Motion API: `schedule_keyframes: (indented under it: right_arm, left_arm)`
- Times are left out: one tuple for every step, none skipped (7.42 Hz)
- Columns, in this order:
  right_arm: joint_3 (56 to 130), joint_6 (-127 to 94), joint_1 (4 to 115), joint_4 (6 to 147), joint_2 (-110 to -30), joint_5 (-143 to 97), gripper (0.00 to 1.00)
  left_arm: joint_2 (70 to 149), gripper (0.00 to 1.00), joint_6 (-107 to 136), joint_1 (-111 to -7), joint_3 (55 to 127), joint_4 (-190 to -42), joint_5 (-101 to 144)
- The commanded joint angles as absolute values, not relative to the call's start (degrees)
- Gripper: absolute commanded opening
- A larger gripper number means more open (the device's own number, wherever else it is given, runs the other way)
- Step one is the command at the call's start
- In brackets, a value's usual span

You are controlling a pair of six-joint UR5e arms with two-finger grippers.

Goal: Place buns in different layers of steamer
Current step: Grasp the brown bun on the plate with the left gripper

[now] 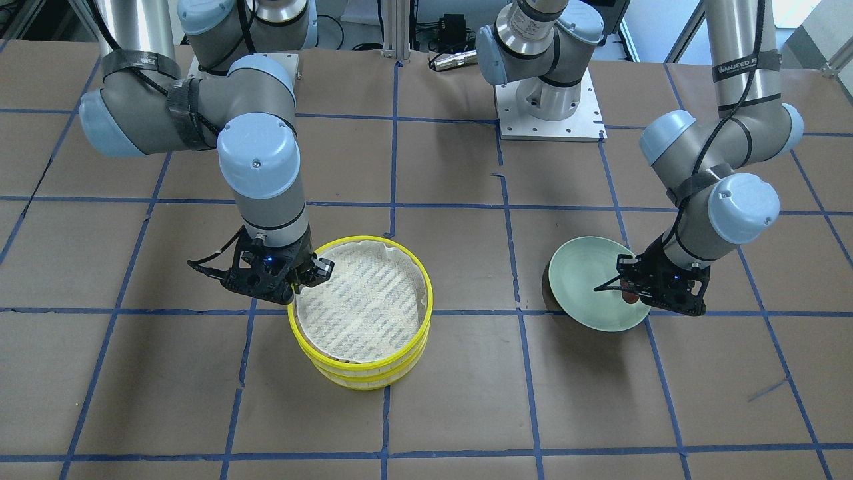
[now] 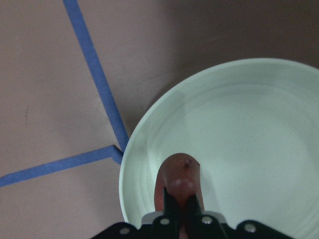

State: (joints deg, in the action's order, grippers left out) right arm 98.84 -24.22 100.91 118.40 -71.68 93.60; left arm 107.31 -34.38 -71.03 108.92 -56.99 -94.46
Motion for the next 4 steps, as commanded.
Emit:
schedule_keyframes:
  right_arm:
    - [99.0,-24.3,101.0,118.5,-71.7,93.6,0.10]
    - [99.1,-24.9,101.0,118.4,-71.8,93.6,0.10]
    - [99.1,-24.9,101.1,118.6,-71.7,93.6,0.11]
    - [99.1,-24.8,101.1,120.0,-71.5,93.5,0.11]
  left_arm:
    - [104.5,0.04,-29.1,-72.6,106.2,-61.7,-91.4]
    - [103.8,0.04,-28.5,-73.6,103.2,-66.4,-91.3]
    - [104.0,0.04,-27.8,-73.7,102.1,-67.9,-91.4]
    - [104.0,0.04,-27.8,-73.7,102.1,-67.9,-91.4]
